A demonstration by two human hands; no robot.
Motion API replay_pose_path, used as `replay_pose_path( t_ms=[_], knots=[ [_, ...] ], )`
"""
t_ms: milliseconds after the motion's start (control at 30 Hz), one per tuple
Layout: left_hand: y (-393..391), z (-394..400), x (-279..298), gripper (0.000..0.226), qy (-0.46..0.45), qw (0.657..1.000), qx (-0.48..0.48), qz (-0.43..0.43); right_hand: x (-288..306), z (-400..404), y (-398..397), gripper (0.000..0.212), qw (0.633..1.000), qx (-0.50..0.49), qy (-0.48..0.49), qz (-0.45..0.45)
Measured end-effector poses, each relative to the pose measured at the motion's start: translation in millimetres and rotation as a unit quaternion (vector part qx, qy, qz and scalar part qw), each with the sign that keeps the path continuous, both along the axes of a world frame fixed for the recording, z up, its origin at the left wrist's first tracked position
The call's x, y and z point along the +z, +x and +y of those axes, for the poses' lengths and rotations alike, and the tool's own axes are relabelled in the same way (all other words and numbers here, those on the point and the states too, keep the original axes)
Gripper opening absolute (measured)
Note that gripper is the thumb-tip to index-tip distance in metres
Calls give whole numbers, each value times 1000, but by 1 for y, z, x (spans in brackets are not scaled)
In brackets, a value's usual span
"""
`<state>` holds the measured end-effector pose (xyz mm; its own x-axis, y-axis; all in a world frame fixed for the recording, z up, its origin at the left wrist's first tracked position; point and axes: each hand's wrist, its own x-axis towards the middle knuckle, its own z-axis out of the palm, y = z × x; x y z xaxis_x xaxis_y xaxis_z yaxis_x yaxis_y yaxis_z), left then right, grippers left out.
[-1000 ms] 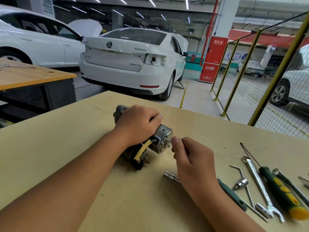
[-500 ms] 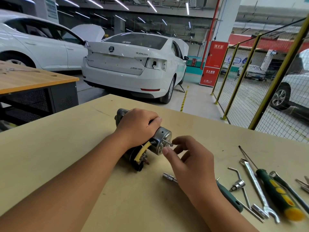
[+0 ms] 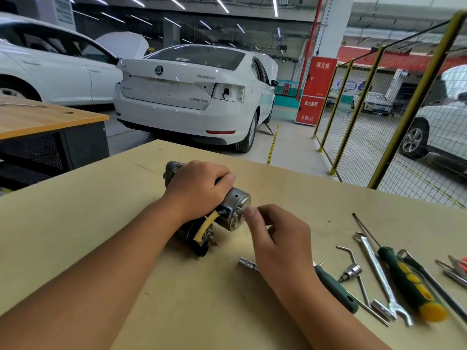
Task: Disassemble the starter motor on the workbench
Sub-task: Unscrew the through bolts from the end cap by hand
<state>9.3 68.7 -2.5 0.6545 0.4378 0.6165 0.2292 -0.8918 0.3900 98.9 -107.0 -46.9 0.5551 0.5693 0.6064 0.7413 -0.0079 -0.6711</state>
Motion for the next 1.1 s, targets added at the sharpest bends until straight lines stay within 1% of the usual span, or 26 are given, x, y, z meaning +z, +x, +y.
replay_pose_path(
  t_ms=[33, 67, 100, 200, 233, 333, 400, 433, 500, 567, 700, 767, 833, 900, 1000, 1033, 1100],
  knots=[
    [0, 0, 0, 44, 0, 1000, 1, 0, -1, 1, 0, 31, 1000, 2, -6, 5],
    [0, 0, 0, 43, 0, 1000, 1, -1, -1, 1, 1, 32, 1000, 4, -10, 4],
    [0, 0, 0, 43, -1, 1000, 1, -2, -1, 1, 2, 29, 1000, 4, -10, 1],
    [0, 0, 0, 43, 0, 1000, 0, -2, 1, 0, 2, 9, 1000, 1, 1, -14],
    [0, 0, 0, 43, 2, 1000, 0, -2, 1, -1, 1, 7, 1000, 1, 6, -19],
    [-1, 0, 0, 43, 0, 1000, 0, -4, 2, -2, -3, 11, 1000, 8, 9, -14],
    [-1, -1, 0, 43, -5, 1000, 1, -4, 0, -2, -1, 19, 1000, 8, -4, -14],
    [-1, -1, 0, 43, -6, 1000, 1, -3, 1, -1, -1, 18, 1000, 6, -9, -12],
    [-1, -2, 1, 43, -6, 1000, 0, -1, 1, -2, 1, 6, 1000, -1, -14, -22],
    [0, -3, 1, 43, -4, 1000, 0, 0, 1, -5, -1, 12, 1000, 0, -11, -18],
    [0, -1, 0, 43, -8, 1000, 3, 0, -1, -4, 0, 12, 1000, 11, -15, -11],
    [0, -1, -1, 42, -7, 1000, 1, -1, 0, -3, 1, 6, 1000, 5, -19, -22],
    [1, 0, -2, 41, -4, 1000, 1, 0, 0, -4, 0, 15, 1000, 6, -23, -17],
    [2, 1, -3, 38, -1, 1000, -1, -2, -1, -4, -2, 14, 1000, 10, -24, -7],
    [3, 2, -3, 38, 4, 1000, 1, -1, -3, -2, -1, 32, 999, -1, -28, -29],
    [3, 2, -3, 38, 5, 1000, 0, 0, -2, -1, 0, 30, 999, -4, -27, -34],
    [3, 2, -3, 38, 7, 1000, -1, 2, -1, -1, 1, 13, 999, -12, -18, -45]
  ],
)
